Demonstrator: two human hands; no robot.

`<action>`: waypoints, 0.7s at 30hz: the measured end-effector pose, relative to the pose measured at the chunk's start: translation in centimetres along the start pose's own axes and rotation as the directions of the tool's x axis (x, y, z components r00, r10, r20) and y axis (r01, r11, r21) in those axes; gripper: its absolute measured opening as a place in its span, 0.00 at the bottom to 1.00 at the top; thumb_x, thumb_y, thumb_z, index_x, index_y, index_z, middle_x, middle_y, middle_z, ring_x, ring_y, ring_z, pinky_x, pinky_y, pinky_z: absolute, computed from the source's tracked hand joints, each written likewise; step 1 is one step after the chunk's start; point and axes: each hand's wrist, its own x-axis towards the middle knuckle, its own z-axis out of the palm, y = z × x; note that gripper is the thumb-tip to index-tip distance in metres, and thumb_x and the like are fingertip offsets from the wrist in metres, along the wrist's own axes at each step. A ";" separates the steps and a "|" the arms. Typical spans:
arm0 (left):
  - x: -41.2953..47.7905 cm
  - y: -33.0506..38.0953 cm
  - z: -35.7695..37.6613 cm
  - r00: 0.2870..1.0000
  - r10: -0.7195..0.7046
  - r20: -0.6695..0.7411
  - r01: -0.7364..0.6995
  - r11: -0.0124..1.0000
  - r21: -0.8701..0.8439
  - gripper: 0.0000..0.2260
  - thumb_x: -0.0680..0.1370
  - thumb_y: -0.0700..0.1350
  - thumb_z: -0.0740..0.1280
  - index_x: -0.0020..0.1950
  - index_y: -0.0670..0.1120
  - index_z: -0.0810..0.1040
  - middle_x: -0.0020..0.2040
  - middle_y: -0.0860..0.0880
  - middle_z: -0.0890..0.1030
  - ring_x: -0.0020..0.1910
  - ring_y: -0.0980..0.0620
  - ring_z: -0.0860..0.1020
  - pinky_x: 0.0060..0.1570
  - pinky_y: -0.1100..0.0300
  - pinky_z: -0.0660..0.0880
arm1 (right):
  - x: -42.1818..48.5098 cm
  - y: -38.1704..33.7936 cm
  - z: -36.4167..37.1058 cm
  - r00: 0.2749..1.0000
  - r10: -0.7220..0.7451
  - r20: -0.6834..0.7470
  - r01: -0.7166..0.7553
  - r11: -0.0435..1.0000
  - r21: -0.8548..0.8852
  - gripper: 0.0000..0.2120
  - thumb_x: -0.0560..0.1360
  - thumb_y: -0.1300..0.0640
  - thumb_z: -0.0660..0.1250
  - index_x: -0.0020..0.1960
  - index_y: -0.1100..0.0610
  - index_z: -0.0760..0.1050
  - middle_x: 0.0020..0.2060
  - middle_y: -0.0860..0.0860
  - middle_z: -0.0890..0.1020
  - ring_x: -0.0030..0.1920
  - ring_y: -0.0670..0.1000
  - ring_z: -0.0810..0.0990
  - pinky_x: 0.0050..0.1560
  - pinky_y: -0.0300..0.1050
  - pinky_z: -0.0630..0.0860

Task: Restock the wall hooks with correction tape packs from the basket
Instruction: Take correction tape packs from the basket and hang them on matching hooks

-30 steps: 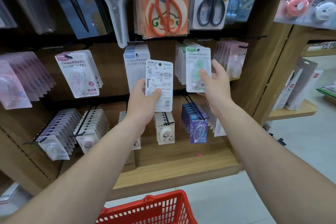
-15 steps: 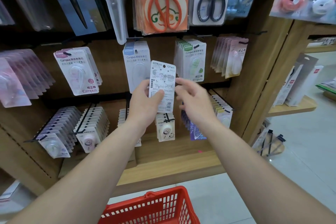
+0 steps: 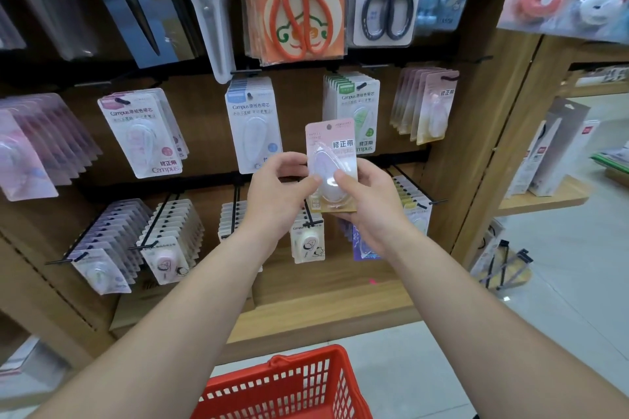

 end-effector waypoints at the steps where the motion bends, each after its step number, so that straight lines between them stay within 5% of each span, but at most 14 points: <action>1: 0.0 0.1 0.1 1.000 -0.018 -0.013 0.018 1.000 -0.008 0.15 0.76 0.43 0.76 0.61 0.52 0.79 0.55 0.54 0.83 0.55 0.55 0.82 0.55 0.50 0.82 | 0.0 0.1 0.0 1.000 -0.008 -0.005 0.008 1.000 0.016 0.10 0.82 0.61 0.66 0.63 0.55 0.79 0.54 0.52 0.87 0.54 0.54 0.87 0.53 0.57 0.84; 5: 0.1 0.1 0.2 0.997 -0.070 0.026 0.071 0.996 -0.056 0.16 0.77 0.44 0.75 0.63 0.49 0.77 0.51 0.51 0.86 0.50 0.49 0.85 0.54 0.43 0.83 | -0.1 0.5 -0.2 0.999 -0.014 -0.045 0.015 1.000 0.013 0.08 0.80 0.59 0.70 0.59 0.56 0.79 0.49 0.52 0.88 0.50 0.53 0.88 0.50 0.54 0.85; 12: -0.6 -0.5 -1.6 0.997 -0.063 0.043 0.062 0.998 0.022 0.13 0.77 0.44 0.75 0.60 0.52 0.79 0.48 0.54 0.87 0.50 0.52 0.85 0.52 0.52 0.83 | -0.4 1.9 -0.5 0.993 -0.052 -0.102 0.032 0.983 -0.183 0.07 0.81 0.55 0.70 0.59 0.53 0.80 0.45 0.48 0.88 0.47 0.49 0.87 0.44 0.48 0.85; 15: -0.7 -0.7 -3.4 0.997 -0.031 0.071 0.022 0.992 0.124 0.13 0.77 0.48 0.75 0.60 0.53 0.80 0.48 0.57 0.86 0.50 0.55 0.84 0.57 0.49 0.81 | 0.0 1.7 -1.2 0.979 -0.078 -0.189 0.044 0.983 -0.180 0.09 0.83 0.56 0.66 0.62 0.53 0.78 0.48 0.48 0.87 0.48 0.49 0.87 0.43 0.47 0.85; 21: -0.8 0.1 -5.1 0.984 0.070 0.161 -0.121 0.937 0.329 0.13 0.78 0.50 0.74 0.61 0.57 0.80 0.53 0.60 0.83 0.50 0.62 0.82 0.54 0.61 0.78 | 3.3 -1.4 -5.6 0.856 -0.172 -0.488 0.091 0.978 -0.186 0.11 0.85 0.56 0.59 0.66 0.54 0.75 0.54 0.50 0.81 0.51 0.51 0.84 0.41 0.44 0.85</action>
